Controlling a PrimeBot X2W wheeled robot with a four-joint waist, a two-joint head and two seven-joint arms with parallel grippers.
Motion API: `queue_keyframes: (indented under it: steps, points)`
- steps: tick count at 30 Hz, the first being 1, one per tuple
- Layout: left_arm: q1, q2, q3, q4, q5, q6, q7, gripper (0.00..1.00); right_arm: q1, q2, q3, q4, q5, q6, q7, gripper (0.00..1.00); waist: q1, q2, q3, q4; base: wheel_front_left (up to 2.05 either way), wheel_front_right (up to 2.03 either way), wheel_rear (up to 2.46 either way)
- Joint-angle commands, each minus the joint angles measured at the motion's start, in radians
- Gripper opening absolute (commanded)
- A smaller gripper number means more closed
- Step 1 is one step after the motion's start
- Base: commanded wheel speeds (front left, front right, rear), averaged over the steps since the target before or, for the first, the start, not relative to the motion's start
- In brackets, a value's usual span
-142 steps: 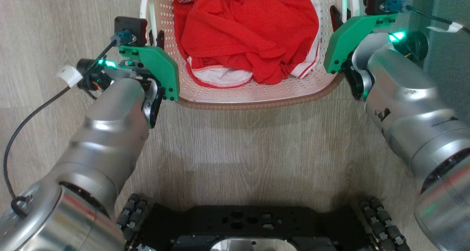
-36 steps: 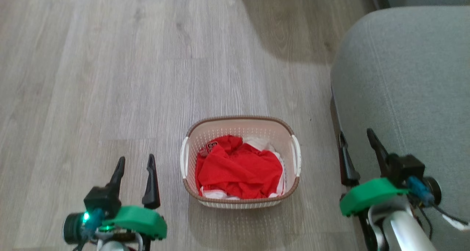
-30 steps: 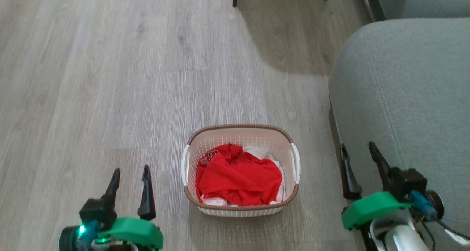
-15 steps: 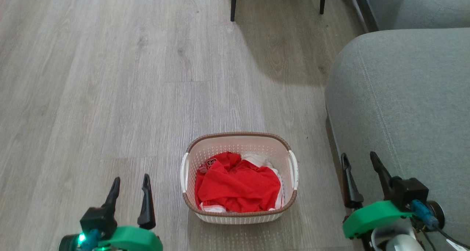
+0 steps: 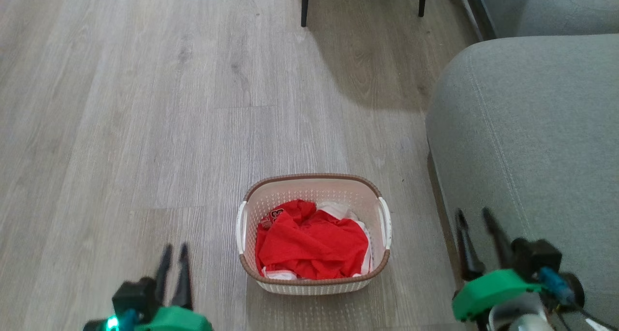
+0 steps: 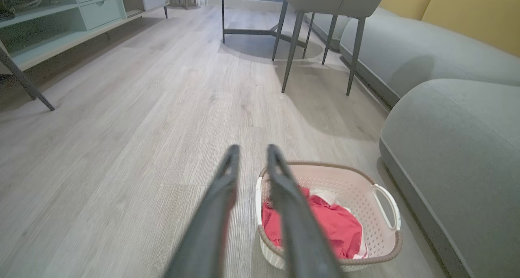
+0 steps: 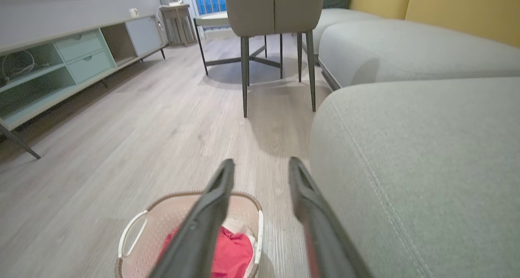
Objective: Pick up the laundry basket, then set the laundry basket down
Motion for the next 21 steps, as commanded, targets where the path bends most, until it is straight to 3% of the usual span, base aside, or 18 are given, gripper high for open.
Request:
queue_keyframes:
  steps: [1, 21]
  points:
    - [0.002, 0.000, -0.001, 0.013, -0.001, 0.000, 0.000, 0.00, 0.003, 0.001, 0.001, 0.014, 0.001, 0.000, 0.000, 0.00, 0.0001, 0.0000, 0.000, 0.000, 0.00, 0.00, 0.00]
    - [-0.027, 0.008, 0.025, 0.054, -0.216, -0.030, 0.044, 0.00, -0.008, -0.010, -0.013, 0.051, 0.217, 0.000, 0.039, 0.00, 0.0001, 0.0000, 0.002, -0.005, 0.00, 0.00, 0.00]
